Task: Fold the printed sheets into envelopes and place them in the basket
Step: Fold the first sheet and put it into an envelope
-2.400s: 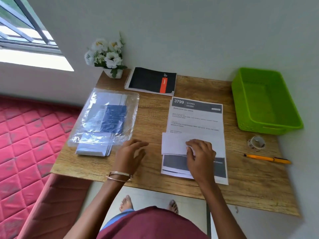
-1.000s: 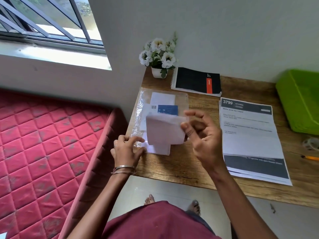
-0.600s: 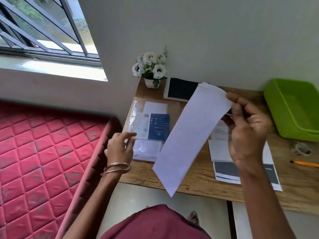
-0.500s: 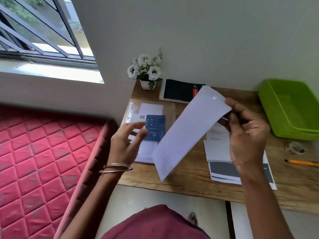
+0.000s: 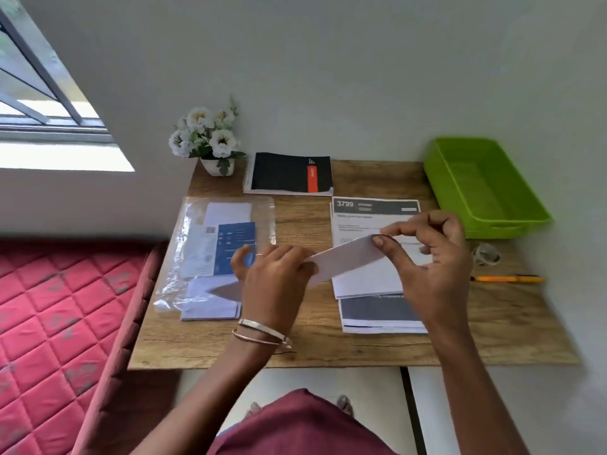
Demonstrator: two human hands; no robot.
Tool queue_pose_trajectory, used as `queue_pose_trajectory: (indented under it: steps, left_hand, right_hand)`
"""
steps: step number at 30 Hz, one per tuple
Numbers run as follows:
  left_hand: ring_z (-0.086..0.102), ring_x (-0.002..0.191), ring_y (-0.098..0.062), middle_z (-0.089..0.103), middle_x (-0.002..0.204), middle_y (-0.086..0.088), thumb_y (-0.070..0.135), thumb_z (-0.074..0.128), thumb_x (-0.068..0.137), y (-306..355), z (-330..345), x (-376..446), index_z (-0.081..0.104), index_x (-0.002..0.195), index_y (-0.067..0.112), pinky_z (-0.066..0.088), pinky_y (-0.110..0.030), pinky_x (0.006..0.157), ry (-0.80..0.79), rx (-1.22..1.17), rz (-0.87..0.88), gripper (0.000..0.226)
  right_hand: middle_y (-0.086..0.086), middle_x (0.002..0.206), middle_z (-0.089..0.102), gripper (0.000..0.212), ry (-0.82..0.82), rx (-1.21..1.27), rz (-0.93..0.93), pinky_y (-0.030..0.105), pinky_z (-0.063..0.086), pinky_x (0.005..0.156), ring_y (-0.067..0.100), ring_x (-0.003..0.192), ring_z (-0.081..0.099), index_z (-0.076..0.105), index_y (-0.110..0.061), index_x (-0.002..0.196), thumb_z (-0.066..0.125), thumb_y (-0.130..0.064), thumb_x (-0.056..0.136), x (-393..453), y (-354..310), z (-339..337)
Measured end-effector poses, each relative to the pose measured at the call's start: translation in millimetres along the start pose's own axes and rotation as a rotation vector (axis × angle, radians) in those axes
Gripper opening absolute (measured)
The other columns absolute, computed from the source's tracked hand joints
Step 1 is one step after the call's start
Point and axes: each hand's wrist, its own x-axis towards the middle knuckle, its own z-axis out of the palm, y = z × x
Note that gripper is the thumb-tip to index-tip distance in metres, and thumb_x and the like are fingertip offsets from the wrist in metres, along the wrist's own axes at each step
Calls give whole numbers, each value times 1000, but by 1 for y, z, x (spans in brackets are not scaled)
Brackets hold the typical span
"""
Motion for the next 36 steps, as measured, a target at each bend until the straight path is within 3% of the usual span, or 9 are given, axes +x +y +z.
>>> queue_pose_trajectory:
  steps: [2, 5, 9, 13, 17, 22, 30, 36]
  left_hand:
    - [65, 76, -20, 70, 76, 9, 16, 69, 78, -2, -2, 4, 70, 80, 26, 25, -48, 95, -47, -15, -45, 10]
    - [64, 75, -22, 63, 68, 10, 12, 65, 83, -5, -4, 10, 69, 84, 23, 22, -46, 100, -94, -15, -73, 12]
    - [56, 88, -17, 45, 67, 20, 16, 52, 91, -8, -7, 18, 67, 91, 25, 15, -43, 102, -216, 48, -94, 17]
    - [51, 87, -14, 50, 72, 16, 21, 44, 96, -12, -8, 24, 61, 88, 24, 16, -41, 100, -348, 70, -126, 19]
    - [44, 79, -11, 48, 65, 18, 25, 42, 97, -16, -6, 29, 52, 80, 30, 21, -42, 96, -426, 58, -156, 20]
    - [47, 77, -16, 50, 62, 13, 25, 43, 96, -16, -6, 35, 55, 77, 24, 23, -45, 97, -441, 33, -190, 22]
    - [45, 70, -12, 45, 56, 16, 24, 46, 95, -20, -7, 43, 44, 59, 31, 27, -49, 100, -439, -1, -181, 36]
    - [48, 80, -12, 53, 68, 19, 24, 47, 95, -22, -4, 46, 58, 82, 30, 23, -52, 102, -424, -41, -181, 17]
  right_hand:
    - [-2, 101, 60, 12, -135, 74, 126, 15, 44, 79, 5, 96, 56, 71, -22, 84, 77, -23, 75, 2, 14, -9]
    - [2, 88, 72, 12, -336, 304, 364, 35, 54, 74, 16, 86, 66, 71, -15, 91, 72, -11, 80, 1, 30, -17]
    - [1, 81, 75, 18, -397, 501, 537, 24, 56, 60, 12, 76, 70, 70, -8, 93, 66, 4, 80, -5, 38, -20]
    - [2, 76, 75, 18, -428, 568, 634, 25, 56, 53, 11, 68, 68, 70, -12, 88, 65, 4, 80, -5, 43, -18]
    - [4, 74, 74, 17, -444, 577, 649, 28, 56, 53, 16, 65, 65, 71, -11, 88, 64, 3, 83, -1, 46, -17]
    - [8, 84, 74, 20, -515, 463, 560, 43, 59, 68, 27, 76, 71, 71, -8, 98, 64, 4, 84, 5, 49, -13]
    - [15, 90, 72, 24, -560, 511, 561, 42, 60, 65, 31, 79, 71, 70, -11, 98, 65, 6, 82, 11, 51, -7]
    - [11, 95, 74, 22, -574, 595, 608, 40, 60, 67, 27, 85, 71, 67, -3, 104, 65, 2, 83, 13, 51, -3]
